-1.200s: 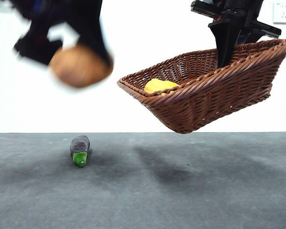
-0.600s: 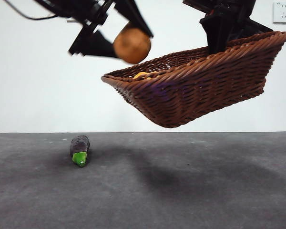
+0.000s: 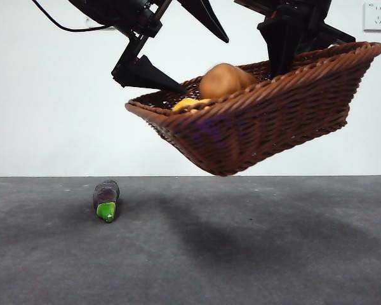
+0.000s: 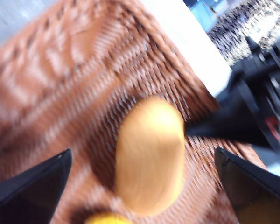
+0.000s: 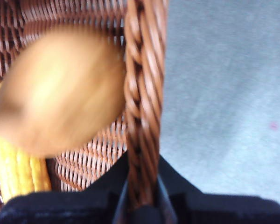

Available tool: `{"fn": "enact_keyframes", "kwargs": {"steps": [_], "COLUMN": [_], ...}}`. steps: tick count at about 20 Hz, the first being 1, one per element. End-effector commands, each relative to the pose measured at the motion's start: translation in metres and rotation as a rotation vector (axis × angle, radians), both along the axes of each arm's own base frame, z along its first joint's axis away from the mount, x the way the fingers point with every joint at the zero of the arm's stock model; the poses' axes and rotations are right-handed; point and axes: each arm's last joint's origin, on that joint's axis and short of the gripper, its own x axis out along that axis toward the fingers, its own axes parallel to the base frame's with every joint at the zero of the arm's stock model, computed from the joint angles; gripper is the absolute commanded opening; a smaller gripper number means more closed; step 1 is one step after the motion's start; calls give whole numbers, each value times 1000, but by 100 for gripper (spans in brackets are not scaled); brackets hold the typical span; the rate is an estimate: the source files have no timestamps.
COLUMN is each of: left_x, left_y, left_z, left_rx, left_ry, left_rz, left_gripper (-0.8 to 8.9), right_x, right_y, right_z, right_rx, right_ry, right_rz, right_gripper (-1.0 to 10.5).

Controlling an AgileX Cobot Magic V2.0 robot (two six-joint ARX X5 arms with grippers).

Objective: Help me put the vegetables on the table into the basket

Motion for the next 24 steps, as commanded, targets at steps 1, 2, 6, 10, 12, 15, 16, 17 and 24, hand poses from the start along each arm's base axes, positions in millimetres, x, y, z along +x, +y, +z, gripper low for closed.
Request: {"fn": "enact_keyframes", "kwargs": {"steps": [1,2,6,10,12,15,16,17,24], "left_x": [-4,-8,-24,-22,-11,13,23,32,82], "left_y": [6,11,30,49,57,63,66,67,59], "left_z": [13,21,50,48,37,16,5,-5,-69], "left_rx": [-8,12,163,401,441,461,464,462,482], "left_ry": [5,2,-72,-81,-32,27,62,92,189], "left_rz": [-38,-45,28,246,284,326,349,358,383], "left_gripper": [692,692,691,691,691,691,691,691,687], "right_x": [2,3,9,13,15,20,21,23,31], "right_y": [0,-2,-15,-33,-42,-56,-62,-66,-106], "right_z": [-3,-3,-4,-4,-5,-5,-5,-5,-5], "right_rx": [-14,-14,-19,-34,-39,-41,-41,-40,-43], "right_ry": [1,3,9,27,36,40,38,38,31], "right_rz": [-7,-15,-52,-78,-97,-127,-142,-155,-247], "right_gripper": [-8,-8,-8,-8,-8,-8,-8,-8,-8]}}
